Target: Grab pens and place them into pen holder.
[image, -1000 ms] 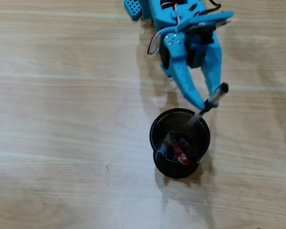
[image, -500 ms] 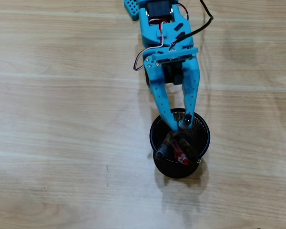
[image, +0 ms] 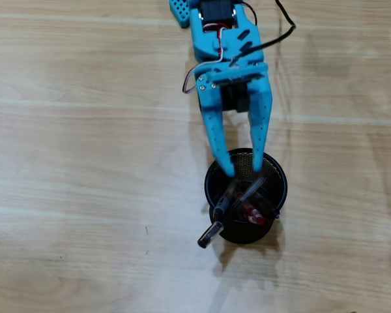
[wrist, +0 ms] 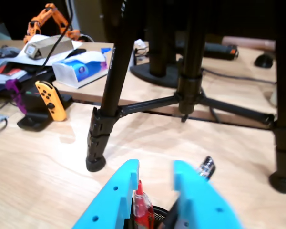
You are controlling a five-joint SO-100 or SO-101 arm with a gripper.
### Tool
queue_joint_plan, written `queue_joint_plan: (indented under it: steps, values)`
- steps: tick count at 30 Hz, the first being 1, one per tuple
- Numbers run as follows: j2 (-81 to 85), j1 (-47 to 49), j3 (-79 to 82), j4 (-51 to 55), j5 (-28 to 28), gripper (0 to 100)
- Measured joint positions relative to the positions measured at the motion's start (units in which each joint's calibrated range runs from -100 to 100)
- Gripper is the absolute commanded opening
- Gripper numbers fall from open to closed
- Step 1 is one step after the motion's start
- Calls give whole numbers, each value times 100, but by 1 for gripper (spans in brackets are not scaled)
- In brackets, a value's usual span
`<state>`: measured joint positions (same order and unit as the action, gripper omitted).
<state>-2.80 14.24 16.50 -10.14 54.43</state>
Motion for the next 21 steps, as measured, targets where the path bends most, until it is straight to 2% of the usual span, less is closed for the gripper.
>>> queue_joint_plan:
  steps: [9, 12, 16, 21]
  values:
    - [1674, 0, 1517, 0, -780, 2]
    - [2472, 0, 2289, 285, -1082, 2]
    - [3594, 57, 3123, 1398, -1618, 2]
    - [5157, -29, 4055, 3435, -2549, 2]
